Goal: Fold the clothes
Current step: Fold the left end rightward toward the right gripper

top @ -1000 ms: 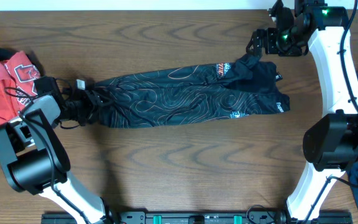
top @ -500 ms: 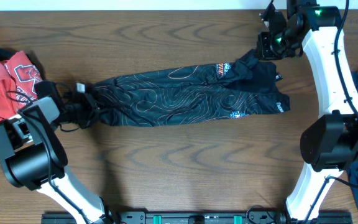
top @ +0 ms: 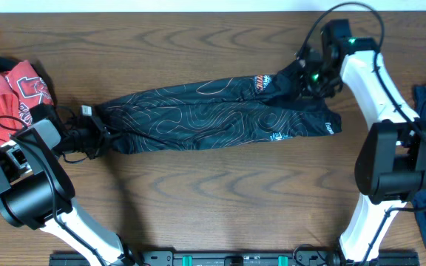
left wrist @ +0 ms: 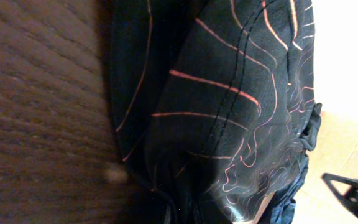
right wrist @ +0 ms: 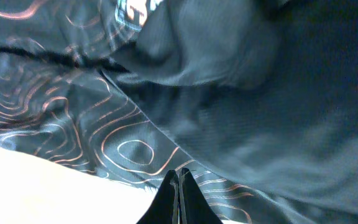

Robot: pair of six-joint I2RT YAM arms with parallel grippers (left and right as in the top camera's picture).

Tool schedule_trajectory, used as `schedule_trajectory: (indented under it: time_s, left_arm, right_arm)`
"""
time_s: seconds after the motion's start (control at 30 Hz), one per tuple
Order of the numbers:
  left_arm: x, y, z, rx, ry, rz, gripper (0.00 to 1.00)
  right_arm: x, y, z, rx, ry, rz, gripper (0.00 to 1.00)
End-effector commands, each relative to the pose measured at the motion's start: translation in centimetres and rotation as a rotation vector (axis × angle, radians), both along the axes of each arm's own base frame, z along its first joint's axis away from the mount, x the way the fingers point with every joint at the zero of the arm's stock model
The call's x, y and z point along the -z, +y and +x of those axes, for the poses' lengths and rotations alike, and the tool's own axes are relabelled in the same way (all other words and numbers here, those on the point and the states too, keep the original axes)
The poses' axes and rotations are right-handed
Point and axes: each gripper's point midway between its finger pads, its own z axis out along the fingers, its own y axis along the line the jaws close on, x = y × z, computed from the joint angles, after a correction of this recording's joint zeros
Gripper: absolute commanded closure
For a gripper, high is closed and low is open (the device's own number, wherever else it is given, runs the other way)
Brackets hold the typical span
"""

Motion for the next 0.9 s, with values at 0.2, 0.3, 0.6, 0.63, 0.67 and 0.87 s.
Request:
schedule_trajectory:
  time_s: [0.2, 0.3, 0.6, 0.63, 0.67, 0.87]
  left_arm:
    - [2.2, -1.0, -2.1, 0.062, 0.104, 0.085, 0.94]
    - [0.6, -1.1, -1.5, 0.077, 0.062, 0.132, 0.94]
    - [-5.5, -1.3, -2.2, 0.131, 0.008, 0.382, 0.94]
    - [-6.5, -1.8, -2.1, 0.139, -0.020, 0.393, 0.95]
    - [-7.6, -2.2, -1.9, 0.139, -0.047, 0.403, 0.94]
    - [-11.7, -4.9, -1.6, 0.147, -0.150, 0.433, 0.94]
  right_arm:
    - [4.8, 1.8, -3.0, 0.038, 0.086, 0.020, 0.99]
    - [5.3, 1.5, -3.4, 0.052, 0.098, 0.019, 0.99]
    - [5.4, 1.4, -3.4, 0.054, 0.102, 0.019, 0.99]
    - [5.4, 1.4, -3.5, 0.059, 0.104, 0.019, 0.99]
    - [5.4, 1.5, -3.5, 0.059, 0.105, 0.019, 0.99]
    - [5.3, 1.6, -3.7, 0.058, 0.115, 0.027, 0.99]
